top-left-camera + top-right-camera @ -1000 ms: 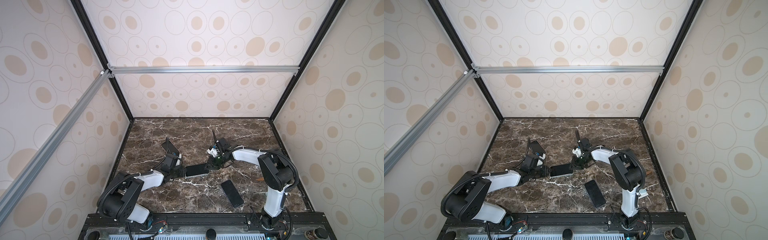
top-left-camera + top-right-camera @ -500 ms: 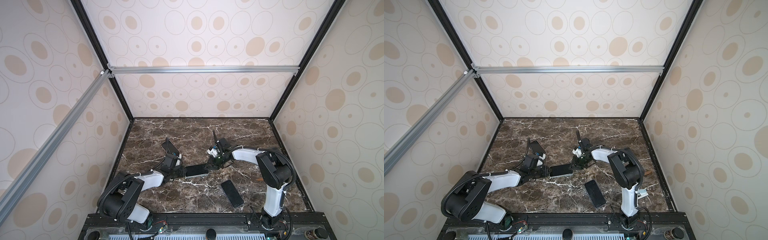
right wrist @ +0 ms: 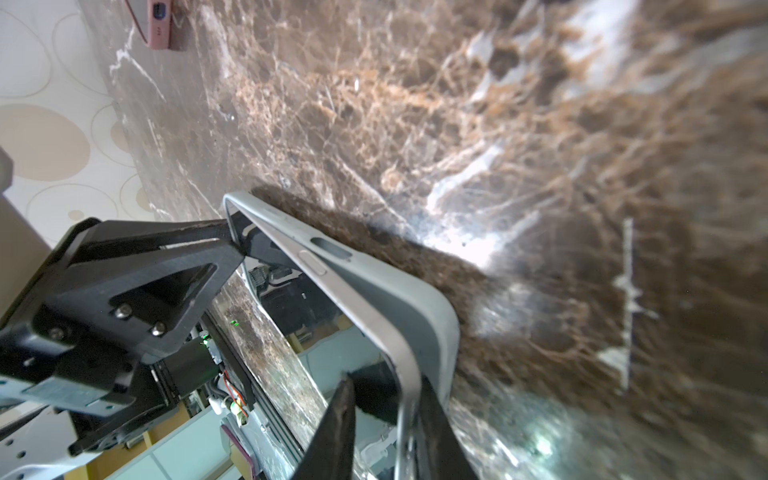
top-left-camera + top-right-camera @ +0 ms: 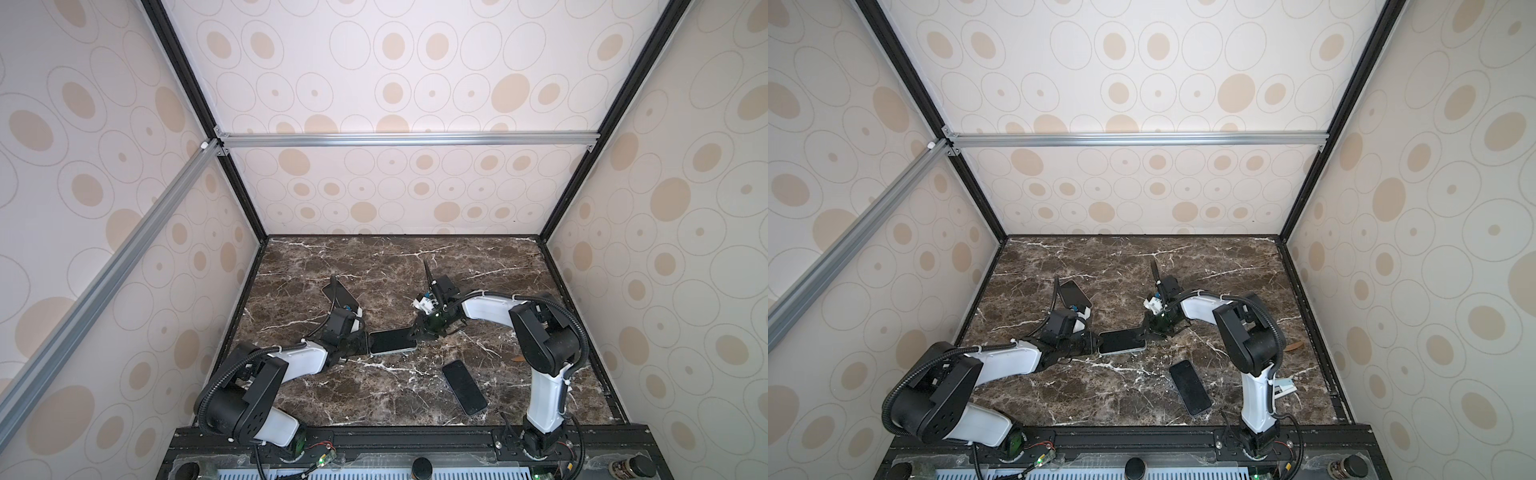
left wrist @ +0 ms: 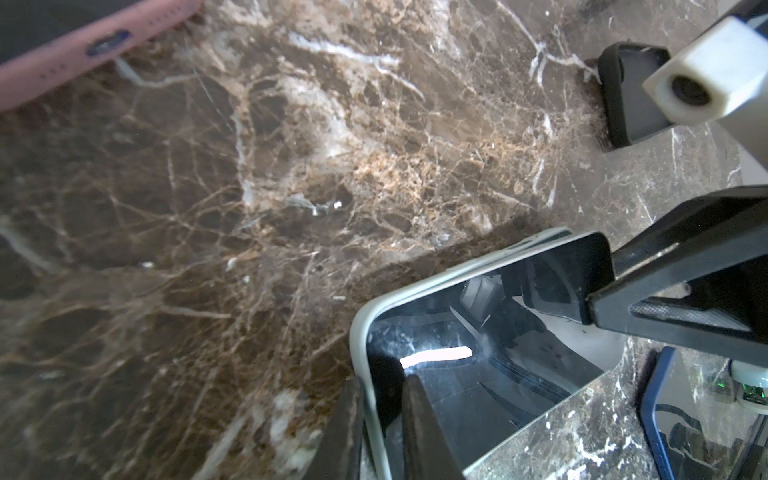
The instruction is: Put the phone into the phone case
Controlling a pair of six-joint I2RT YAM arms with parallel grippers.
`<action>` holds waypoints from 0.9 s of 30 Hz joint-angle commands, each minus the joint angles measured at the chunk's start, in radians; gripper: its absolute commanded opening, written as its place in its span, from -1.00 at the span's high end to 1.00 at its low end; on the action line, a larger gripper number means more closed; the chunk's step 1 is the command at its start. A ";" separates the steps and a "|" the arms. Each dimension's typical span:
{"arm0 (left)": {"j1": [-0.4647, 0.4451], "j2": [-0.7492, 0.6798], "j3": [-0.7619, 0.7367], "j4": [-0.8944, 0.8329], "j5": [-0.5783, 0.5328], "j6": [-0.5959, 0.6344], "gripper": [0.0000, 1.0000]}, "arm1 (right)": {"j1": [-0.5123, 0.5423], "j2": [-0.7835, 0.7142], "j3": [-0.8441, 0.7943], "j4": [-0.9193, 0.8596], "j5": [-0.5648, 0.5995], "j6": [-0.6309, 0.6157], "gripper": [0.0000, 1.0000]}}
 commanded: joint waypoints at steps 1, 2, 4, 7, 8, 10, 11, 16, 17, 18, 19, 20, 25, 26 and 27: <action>-0.006 0.064 -0.044 -0.228 -0.102 -0.001 0.64 | 0.037 -0.004 0.039 -0.066 0.097 -0.050 0.35; -0.006 0.061 -0.046 -0.234 -0.110 -0.001 0.64 | 0.036 -0.010 0.054 -0.089 0.106 -0.064 0.31; -0.006 0.058 -0.046 -0.244 -0.124 0.001 0.64 | 0.039 -0.024 0.078 -0.126 0.132 -0.086 0.25; -0.006 0.050 -0.053 -0.242 -0.128 0.001 0.64 | 0.041 -0.048 0.103 -0.174 0.173 -0.114 0.20; -0.006 0.046 -0.055 -0.241 -0.130 0.000 0.65 | 0.041 -0.055 0.110 -0.185 0.184 -0.120 0.19; -0.006 0.040 -0.057 -0.239 -0.130 -0.002 0.65 | 0.042 -0.071 0.120 -0.201 0.193 -0.126 0.19; -0.006 0.038 -0.058 -0.238 -0.127 -0.003 0.65 | 0.042 -0.078 0.126 -0.209 0.196 -0.129 0.18; -0.005 0.041 -0.060 -0.235 -0.124 -0.001 0.65 | 0.042 -0.112 0.131 -0.234 0.210 -0.138 0.19; -0.007 0.042 -0.061 -0.234 -0.120 -0.002 0.66 | 0.045 -0.117 0.125 -0.232 0.213 -0.137 0.21; -0.006 0.041 -0.061 -0.232 -0.118 -0.002 0.66 | 0.043 -0.120 0.121 -0.232 0.215 -0.138 0.23; -0.006 0.040 -0.062 -0.232 -0.114 -0.002 0.66 | 0.044 -0.119 0.117 -0.233 0.216 -0.139 0.24; -0.006 0.037 -0.062 -0.229 -0.109 -0.002 0.66 | 0.044 -0.116 0.108 -0.232 0.219 -0.138 0.26; -0.005 0.020 -0.069 -0.220 -0.076 -0.013 0.66 | 0.046 -0.098 0.074 -0.213 0.202 -0.131 0.40; -0.006 0.016 -0.072 -0.218 -0.073 -0.017 0.66 | 0.047 -0.096 0.068 -0.210 0.198 -0.130 0.43; -0.006 0.011 -0.074 -0.216 -0.068 -0.018 0.66 | 0.048 -0.093 0.061 -0.206 0.197 -0.129 0.44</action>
